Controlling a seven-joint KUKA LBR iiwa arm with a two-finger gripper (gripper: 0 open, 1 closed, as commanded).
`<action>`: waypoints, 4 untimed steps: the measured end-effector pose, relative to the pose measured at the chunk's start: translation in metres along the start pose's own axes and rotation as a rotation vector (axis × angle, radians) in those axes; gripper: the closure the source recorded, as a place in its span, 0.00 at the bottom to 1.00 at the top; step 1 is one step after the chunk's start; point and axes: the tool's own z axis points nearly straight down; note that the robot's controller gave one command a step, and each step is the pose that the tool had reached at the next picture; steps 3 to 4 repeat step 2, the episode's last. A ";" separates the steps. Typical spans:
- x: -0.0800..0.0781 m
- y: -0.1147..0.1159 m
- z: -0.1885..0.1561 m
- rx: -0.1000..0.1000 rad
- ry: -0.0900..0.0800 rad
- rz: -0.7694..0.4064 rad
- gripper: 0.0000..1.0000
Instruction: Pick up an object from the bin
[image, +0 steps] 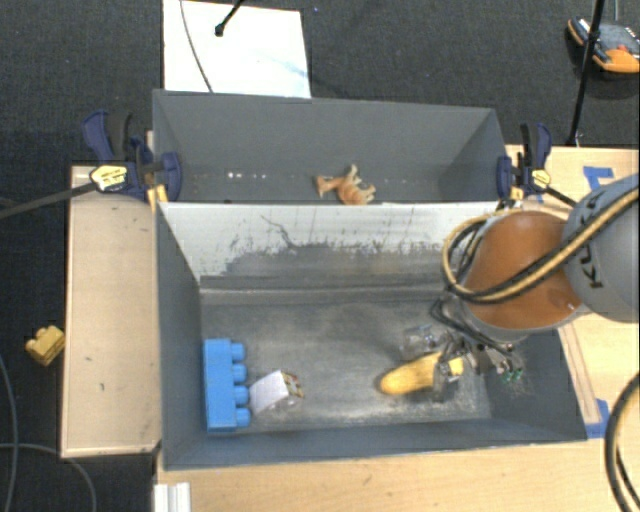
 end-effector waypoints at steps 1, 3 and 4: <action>0.000 0.000 0.000 0.000 0.000 0.002 1.00; 0.000 0.000 0.000 0.000 0.000 0.003 1.00; 0.000 0.000 0.000 0.000 0.000 0.003 1.00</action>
Offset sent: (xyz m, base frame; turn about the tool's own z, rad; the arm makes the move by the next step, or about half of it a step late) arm 0.0000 0.0000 0.0000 0.0000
